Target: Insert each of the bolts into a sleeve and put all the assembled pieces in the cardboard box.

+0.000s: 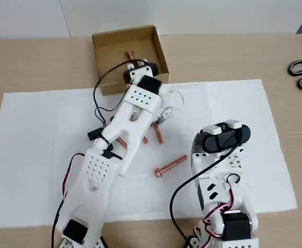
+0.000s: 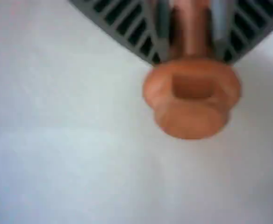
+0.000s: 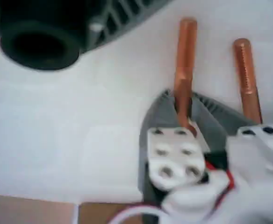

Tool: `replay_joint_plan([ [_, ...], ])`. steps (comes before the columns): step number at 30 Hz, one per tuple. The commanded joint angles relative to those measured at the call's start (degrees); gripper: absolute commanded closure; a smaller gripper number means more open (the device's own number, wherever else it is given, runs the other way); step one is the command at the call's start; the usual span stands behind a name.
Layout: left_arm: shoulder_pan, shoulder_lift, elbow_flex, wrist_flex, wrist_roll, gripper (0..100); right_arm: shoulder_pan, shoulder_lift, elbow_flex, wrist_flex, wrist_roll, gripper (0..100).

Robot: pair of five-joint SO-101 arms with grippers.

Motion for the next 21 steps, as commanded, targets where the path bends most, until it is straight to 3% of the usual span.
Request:
replay_joint_plan([
  [1,-0.5,-1.0,-7.8,4.4,-0.3,99,0.0,-0.7,-0.5,0.0,-0.4,99.5],
  [5,-1.1,-1.0,-10.0,4.7,-4.5,99,0.0,-0.7,-0.3,0.0,-0.4,99.5],
  [11,-1.7,-2.1,-7.9,4.8,-4.6,99,-0.3,-0.7,-0.3,0.1,-0.4,99.5],
  [15,-0.3,-10.6,-2.2,4.9,-4.8,99,-0.4,-0.7,-0.3,0.1,-0.4,99.5],
  [21,2.1,-26.0,10.9,4.7,-12.4,99,-0.8,-0.7,-0.3,-0.1,-0.4,99.5],
])
